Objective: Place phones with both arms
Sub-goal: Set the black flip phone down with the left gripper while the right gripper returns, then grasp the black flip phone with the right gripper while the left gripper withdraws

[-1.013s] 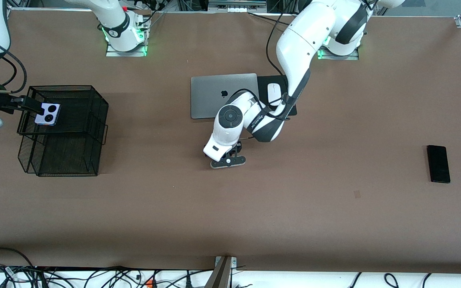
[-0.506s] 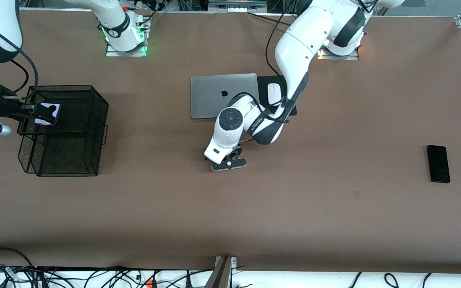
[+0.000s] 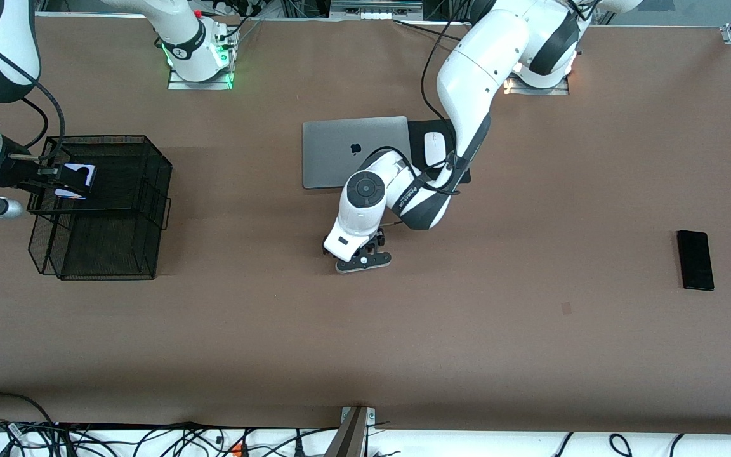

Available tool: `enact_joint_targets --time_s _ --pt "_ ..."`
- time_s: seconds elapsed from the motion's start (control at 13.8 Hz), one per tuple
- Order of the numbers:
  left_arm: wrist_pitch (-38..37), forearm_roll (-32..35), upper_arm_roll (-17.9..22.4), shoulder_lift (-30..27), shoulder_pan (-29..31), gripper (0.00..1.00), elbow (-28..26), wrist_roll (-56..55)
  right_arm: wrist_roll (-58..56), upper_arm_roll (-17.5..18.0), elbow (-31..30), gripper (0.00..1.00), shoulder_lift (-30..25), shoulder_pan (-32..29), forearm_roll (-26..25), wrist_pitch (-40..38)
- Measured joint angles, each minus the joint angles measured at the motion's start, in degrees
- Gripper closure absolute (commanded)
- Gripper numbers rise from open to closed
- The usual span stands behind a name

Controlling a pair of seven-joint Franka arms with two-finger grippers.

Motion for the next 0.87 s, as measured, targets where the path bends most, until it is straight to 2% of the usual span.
enact_joint_targets --time_s 0.22,0.51,0.72,0.87 --pt "-6.67 0.0 0.79 -2.09 2.05 0.0 1.03 2.66 1.16 1.55 0.75 0.0 0.0 1.58 0.04 -0.03" --pt "-15.35 1.06 1.67 -5.29 7.13 0.0 1.2 16.35 2.28 6.67 2.34 0.0 0.05 2.03 0.09 -0.01" --pt "-20.84 3.54 2.36 -6.19 10.71 0.0 1.16 26.54 10.17 13.4 4.55 0.0 2.07 2.38 0.13 0.66" --pt "-22.99 6.4 2.56 -6.99 13.52 0.0 0.15 33.34 16.46 18.49 9.05 0.0 6.65 2.68 0.4 1.38"
